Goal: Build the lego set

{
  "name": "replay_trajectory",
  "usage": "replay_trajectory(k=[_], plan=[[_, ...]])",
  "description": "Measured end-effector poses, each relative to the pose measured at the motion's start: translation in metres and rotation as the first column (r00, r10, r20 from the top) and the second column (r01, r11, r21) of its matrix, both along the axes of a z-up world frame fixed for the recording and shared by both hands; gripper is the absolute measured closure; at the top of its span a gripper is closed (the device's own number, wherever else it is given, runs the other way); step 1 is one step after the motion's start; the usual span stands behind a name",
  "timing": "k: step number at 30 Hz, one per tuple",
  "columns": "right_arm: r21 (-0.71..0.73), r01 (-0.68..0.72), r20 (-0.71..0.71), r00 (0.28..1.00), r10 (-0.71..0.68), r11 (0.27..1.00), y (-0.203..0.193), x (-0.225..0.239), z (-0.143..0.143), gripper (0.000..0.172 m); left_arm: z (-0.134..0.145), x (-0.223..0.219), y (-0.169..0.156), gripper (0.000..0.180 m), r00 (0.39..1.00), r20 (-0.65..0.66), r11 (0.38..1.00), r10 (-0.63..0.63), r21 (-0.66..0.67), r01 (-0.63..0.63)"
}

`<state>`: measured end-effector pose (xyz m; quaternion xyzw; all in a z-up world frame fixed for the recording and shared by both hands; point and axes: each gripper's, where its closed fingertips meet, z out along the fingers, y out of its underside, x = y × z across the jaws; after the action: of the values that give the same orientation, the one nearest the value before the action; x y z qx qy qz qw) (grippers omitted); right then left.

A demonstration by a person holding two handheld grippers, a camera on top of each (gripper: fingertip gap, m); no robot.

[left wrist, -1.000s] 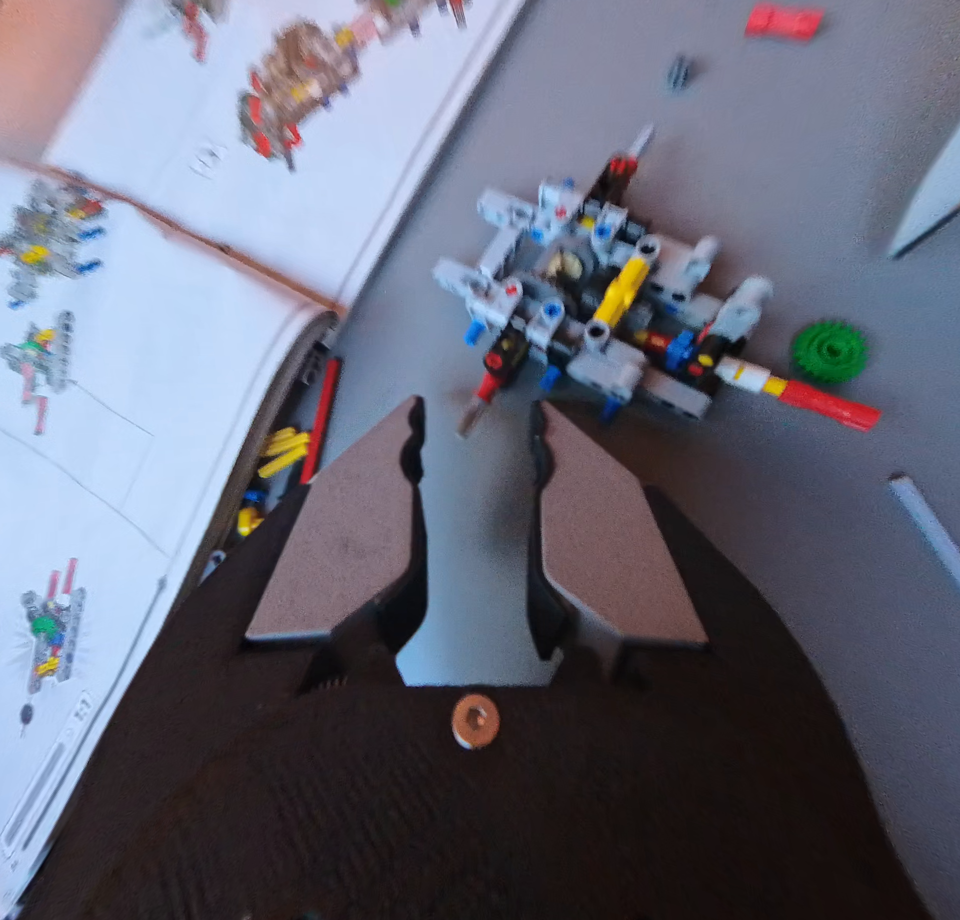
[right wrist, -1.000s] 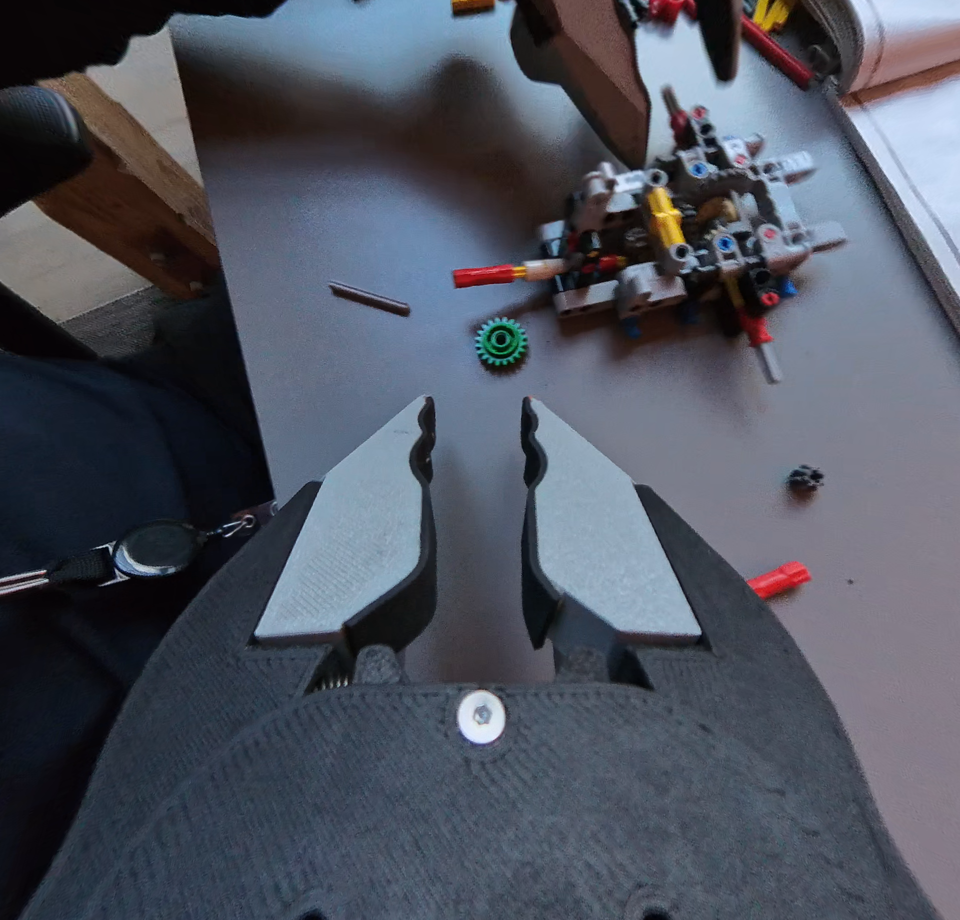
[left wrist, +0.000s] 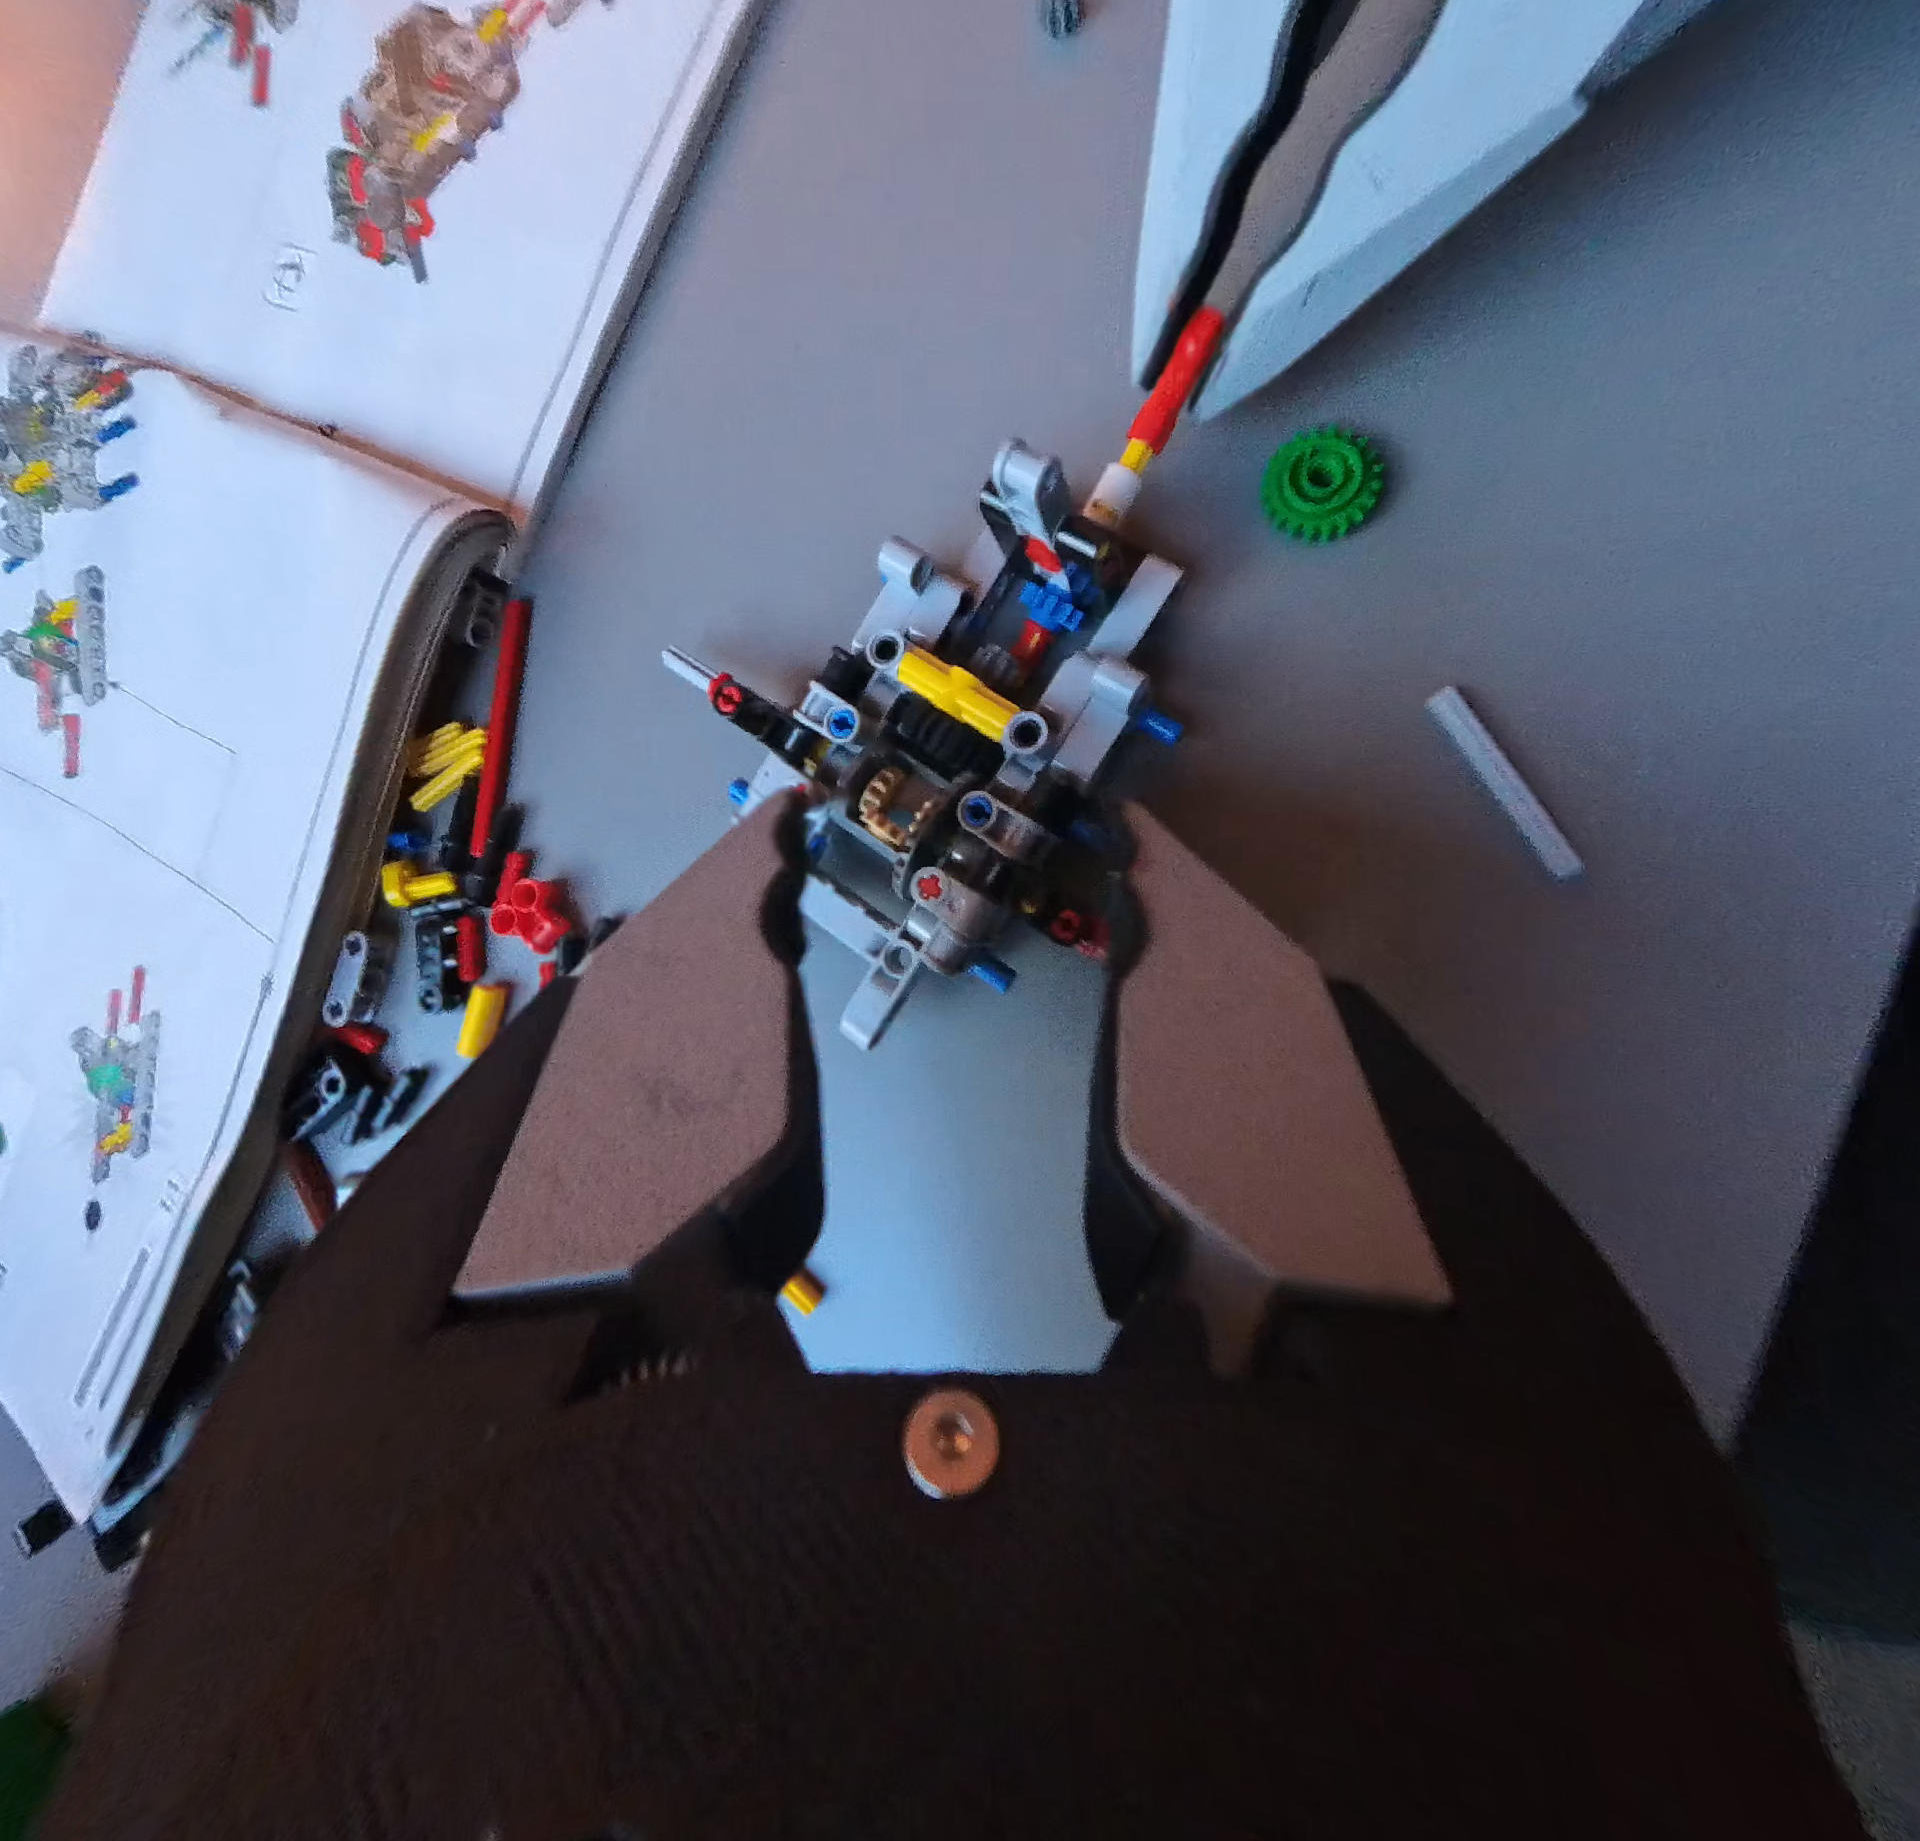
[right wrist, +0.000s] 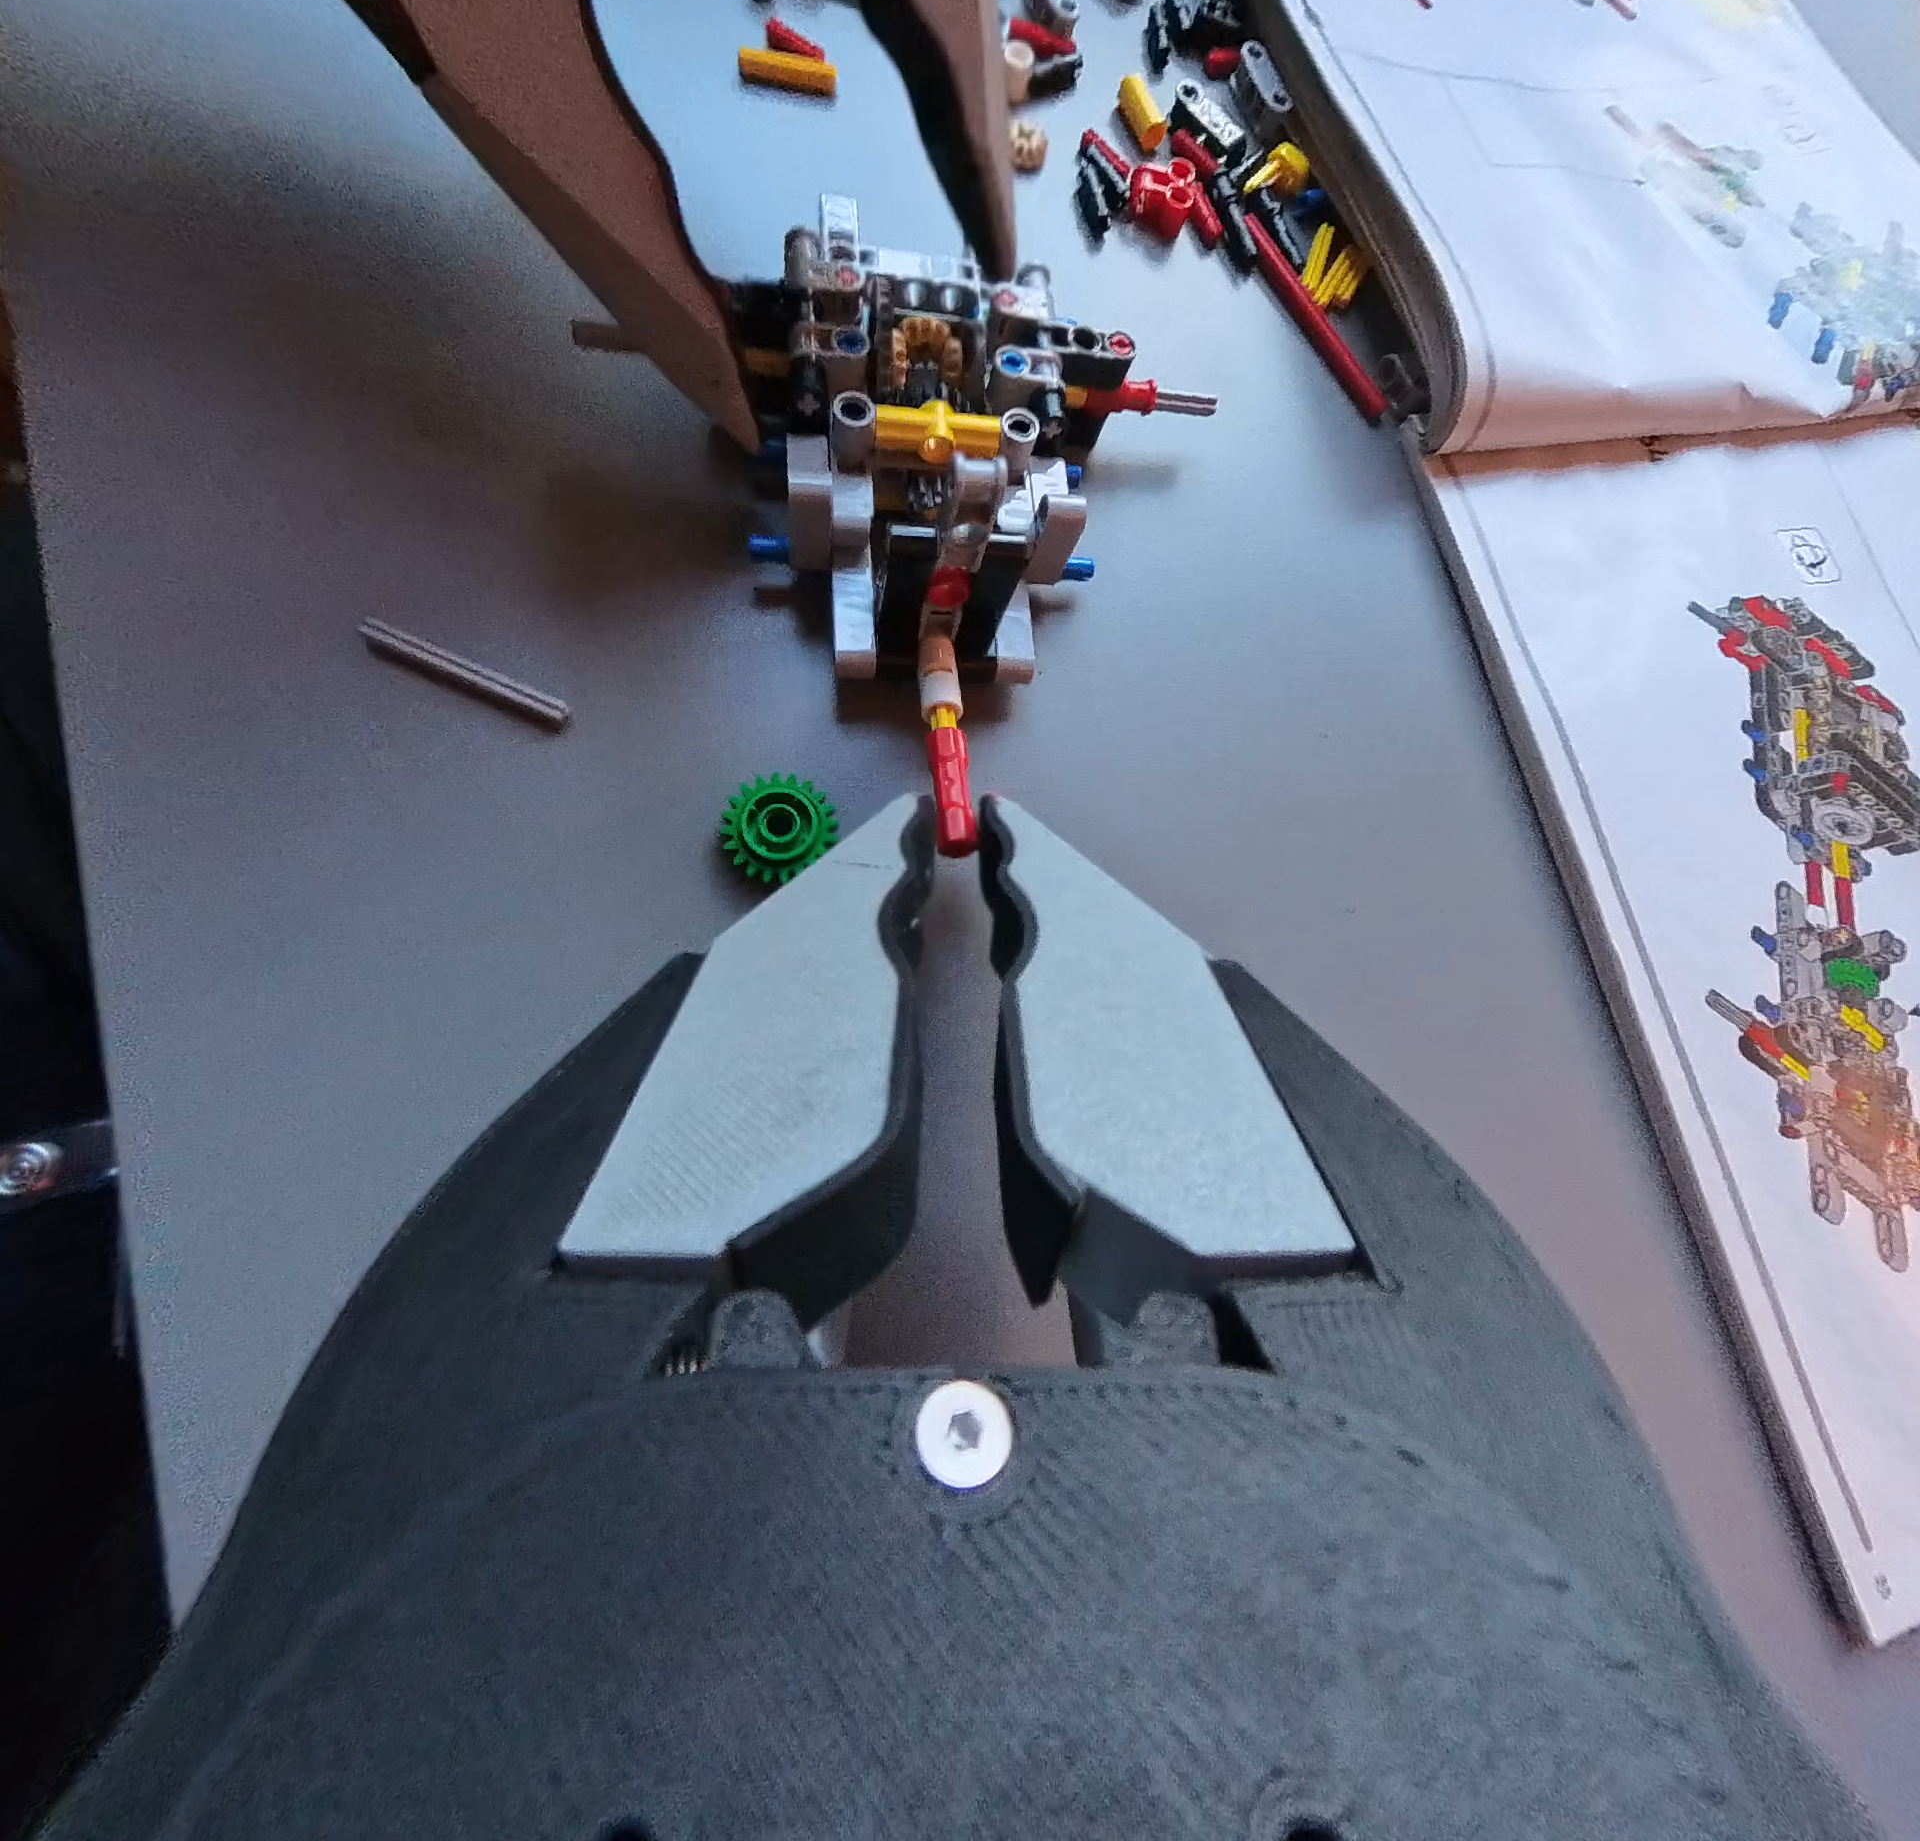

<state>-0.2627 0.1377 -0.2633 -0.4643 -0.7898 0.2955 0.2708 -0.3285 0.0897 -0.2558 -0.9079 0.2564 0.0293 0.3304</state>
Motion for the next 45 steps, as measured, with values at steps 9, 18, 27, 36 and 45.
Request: replay_trajectory(k=[9,18,27,36,45], plan=[[-0.059,-0.028,0.017,0.999,0.029,0.998,0.002,0.000,-0.009,0.168,-0.012,0.004,0.000,0.134,0.992,0.127,0.999,0.004,0.034,-0.008],[-0.086,-0.036,0.007,0.999,0.037,0.996,0.004,0.000,-0.006,0.168,-0.012,0.005,0.003,0.133,0.988,0.154,0.996,0.014,0.081,-0.027],[-0.064,-0.122,-0.007,0.993,0.121,0.991,0.005,-0.002,-0.005,0.168,-0.012,0.005,0.004,0.133,0.985,0.172,0.994,0.008,0.105,-0.027],[-0.100,-0.092,0.051,0.994,0.098,0.991,0.006,-0.006,-0.009,0.168,-0.012,0.002,0.005,0.133,0.987,0.159,0.994,0.036,0.098,-0.052],[-0.089,-0.084,0.051,0.995,0.089,0.992,0.009,-0.010,-0.009,0.168,-0.012,0.001,0.005,0.134,0.985,0.158,0.992,0.062,0.100,-0.078]])
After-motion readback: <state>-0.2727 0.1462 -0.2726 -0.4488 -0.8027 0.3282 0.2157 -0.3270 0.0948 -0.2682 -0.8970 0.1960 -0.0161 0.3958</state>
